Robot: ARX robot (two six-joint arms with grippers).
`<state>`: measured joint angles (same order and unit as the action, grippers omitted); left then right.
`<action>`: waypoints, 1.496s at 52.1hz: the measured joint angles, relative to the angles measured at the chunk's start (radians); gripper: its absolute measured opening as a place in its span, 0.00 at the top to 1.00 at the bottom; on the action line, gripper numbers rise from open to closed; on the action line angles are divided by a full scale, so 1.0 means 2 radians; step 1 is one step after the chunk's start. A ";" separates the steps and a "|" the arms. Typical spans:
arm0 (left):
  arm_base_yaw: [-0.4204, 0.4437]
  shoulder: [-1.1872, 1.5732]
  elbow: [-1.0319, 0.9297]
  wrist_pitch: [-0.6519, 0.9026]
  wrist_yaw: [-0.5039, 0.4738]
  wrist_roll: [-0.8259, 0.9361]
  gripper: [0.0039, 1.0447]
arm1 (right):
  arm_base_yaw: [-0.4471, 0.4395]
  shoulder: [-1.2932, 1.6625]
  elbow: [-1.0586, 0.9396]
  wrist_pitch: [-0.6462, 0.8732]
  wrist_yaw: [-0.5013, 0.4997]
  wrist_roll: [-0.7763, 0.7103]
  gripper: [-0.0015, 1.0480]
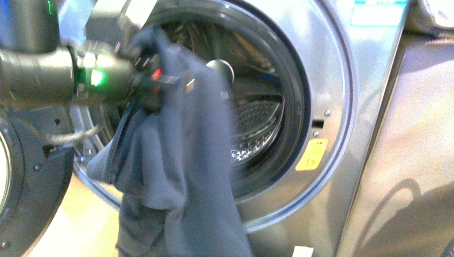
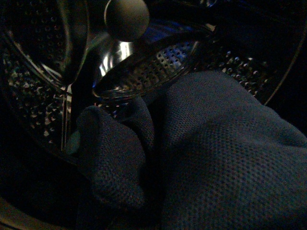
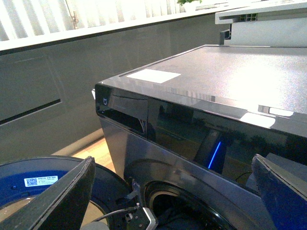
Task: Put clothes into washing machine
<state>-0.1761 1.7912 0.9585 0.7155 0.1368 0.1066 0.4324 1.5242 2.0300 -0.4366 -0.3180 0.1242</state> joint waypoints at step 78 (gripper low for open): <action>0.004 0.597 0.852 -0.192 -0.204 -0.023 0.89 | -0.213 -0.516 -0.923 0.369 0.162 -0.062 0.98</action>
<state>-0.1688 2.9845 2.6629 0.3313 -0.2718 0.0612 0.0063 0.4919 0.1848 0.3004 0.0067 0.0006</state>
